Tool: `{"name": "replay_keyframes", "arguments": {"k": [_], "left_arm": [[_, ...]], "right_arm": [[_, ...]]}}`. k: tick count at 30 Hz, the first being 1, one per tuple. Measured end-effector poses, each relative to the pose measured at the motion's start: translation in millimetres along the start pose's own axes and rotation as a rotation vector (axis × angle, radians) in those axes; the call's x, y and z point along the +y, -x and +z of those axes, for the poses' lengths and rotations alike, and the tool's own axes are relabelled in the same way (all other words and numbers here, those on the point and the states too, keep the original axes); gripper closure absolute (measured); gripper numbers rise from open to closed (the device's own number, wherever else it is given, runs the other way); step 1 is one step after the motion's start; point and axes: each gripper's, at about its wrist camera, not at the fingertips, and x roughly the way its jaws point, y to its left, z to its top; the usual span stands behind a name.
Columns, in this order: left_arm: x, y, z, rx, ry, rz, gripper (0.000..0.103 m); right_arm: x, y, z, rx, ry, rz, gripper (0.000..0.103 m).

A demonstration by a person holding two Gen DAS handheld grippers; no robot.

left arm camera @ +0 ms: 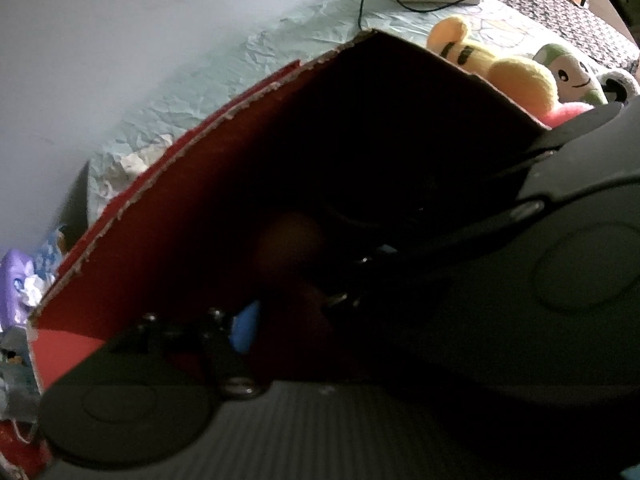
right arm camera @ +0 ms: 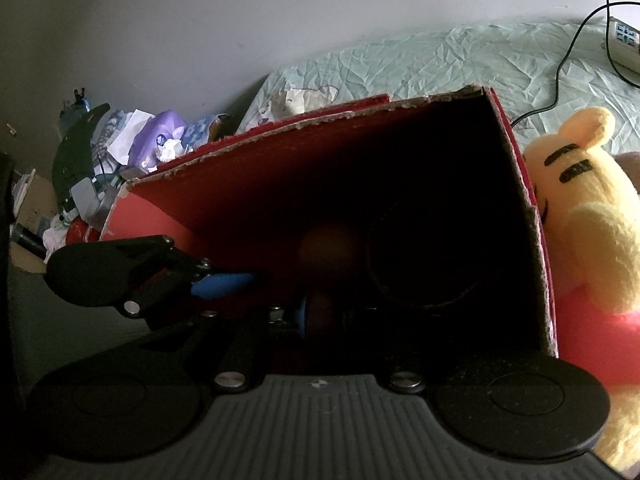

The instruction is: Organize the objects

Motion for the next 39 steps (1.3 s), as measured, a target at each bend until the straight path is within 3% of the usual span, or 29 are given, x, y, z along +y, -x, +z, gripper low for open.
{"name": "replay_keyframes", "arguments": {"k": [17,39], "left_arm": [[-0.1,1.5,0.3,-0.018,0.010,0.056,0.020],[-0.7,1.4,-0.3,-0.013,0.007,0.058,0.018]], "right_arm": [[-0.8,-0.2,1.1,-0.016,-0.003,0.001,0.084],[-2.1,0.5,2.9,-0.023,-0.005,0.006,0.084]]}}
